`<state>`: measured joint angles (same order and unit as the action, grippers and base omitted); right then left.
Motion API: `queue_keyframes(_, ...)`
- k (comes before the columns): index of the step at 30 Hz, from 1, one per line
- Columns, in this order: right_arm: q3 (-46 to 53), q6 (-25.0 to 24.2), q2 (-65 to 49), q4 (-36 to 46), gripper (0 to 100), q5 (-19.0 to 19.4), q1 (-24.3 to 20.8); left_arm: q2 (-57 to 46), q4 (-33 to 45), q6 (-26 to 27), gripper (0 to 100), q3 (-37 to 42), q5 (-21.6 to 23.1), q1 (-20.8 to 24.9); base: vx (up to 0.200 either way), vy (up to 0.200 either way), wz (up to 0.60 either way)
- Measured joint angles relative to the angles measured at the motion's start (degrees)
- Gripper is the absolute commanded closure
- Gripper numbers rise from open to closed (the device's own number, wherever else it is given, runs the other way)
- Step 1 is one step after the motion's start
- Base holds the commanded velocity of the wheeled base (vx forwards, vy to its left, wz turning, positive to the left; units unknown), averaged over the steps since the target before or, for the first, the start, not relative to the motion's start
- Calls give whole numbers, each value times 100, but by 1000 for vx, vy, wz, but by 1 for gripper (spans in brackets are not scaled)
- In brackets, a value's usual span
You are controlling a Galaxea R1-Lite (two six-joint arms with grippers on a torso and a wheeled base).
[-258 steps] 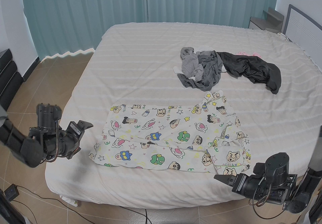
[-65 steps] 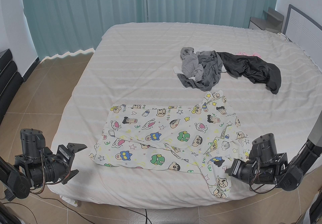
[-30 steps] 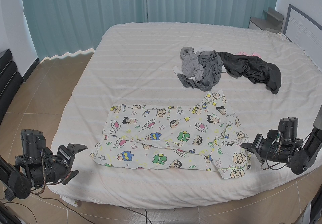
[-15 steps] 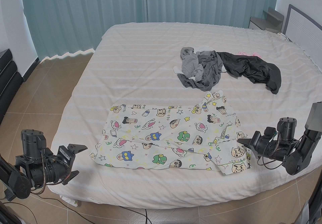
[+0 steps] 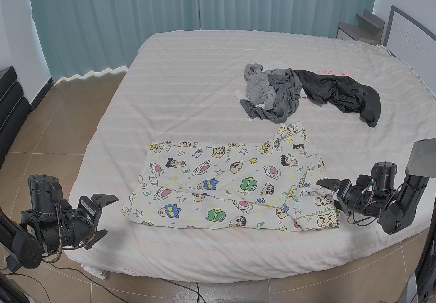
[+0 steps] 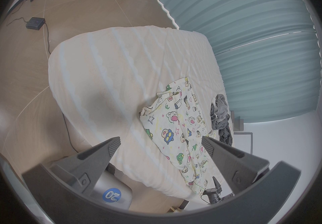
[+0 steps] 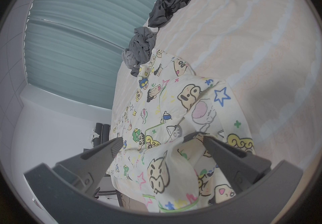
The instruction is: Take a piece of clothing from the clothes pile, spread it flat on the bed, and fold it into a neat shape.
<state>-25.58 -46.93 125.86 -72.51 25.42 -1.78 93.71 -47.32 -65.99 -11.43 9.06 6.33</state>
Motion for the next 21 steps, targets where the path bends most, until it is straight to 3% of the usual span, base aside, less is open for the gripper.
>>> queue_keyframes(14, 226, -105, -551, 20, 0, -11, 423, 50, -20, 0, 0, 0, 0, 0, 0, 0, 0)
queue_keyframes(18, 491, -127, -1091, 61, 0, -11, 307, 50, -20, 0, 0, 0, 0, 0, 0, 0, 0)
queue_keyframes(21, 678, -137, -1513, 179, 0, -13, -48, 50, -20, -2, 0, 0, -2, 0, 0, 0, 0)
